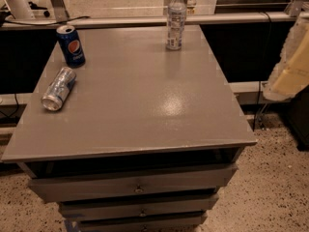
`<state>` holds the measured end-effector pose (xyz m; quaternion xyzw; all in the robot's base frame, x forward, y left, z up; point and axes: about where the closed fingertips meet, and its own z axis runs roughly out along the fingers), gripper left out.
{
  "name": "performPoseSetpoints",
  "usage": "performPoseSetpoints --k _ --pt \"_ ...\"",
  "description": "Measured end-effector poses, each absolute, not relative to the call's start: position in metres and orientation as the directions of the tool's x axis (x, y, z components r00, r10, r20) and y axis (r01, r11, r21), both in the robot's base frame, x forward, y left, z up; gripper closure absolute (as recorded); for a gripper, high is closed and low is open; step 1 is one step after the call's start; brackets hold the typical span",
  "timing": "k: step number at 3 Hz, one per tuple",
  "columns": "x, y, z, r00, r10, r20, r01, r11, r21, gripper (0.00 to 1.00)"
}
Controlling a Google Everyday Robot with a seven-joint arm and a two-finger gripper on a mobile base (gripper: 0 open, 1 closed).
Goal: Move blue plastic bottle near redbull can
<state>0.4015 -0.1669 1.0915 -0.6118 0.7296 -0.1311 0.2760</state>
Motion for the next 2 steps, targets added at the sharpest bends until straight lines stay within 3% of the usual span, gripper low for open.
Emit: performPoseSetpoints --k 2 --pt "0.417 -0.157 1.095 -0.075 -0.956 -0.283 -0.808 0.225 -0.545 0.0"
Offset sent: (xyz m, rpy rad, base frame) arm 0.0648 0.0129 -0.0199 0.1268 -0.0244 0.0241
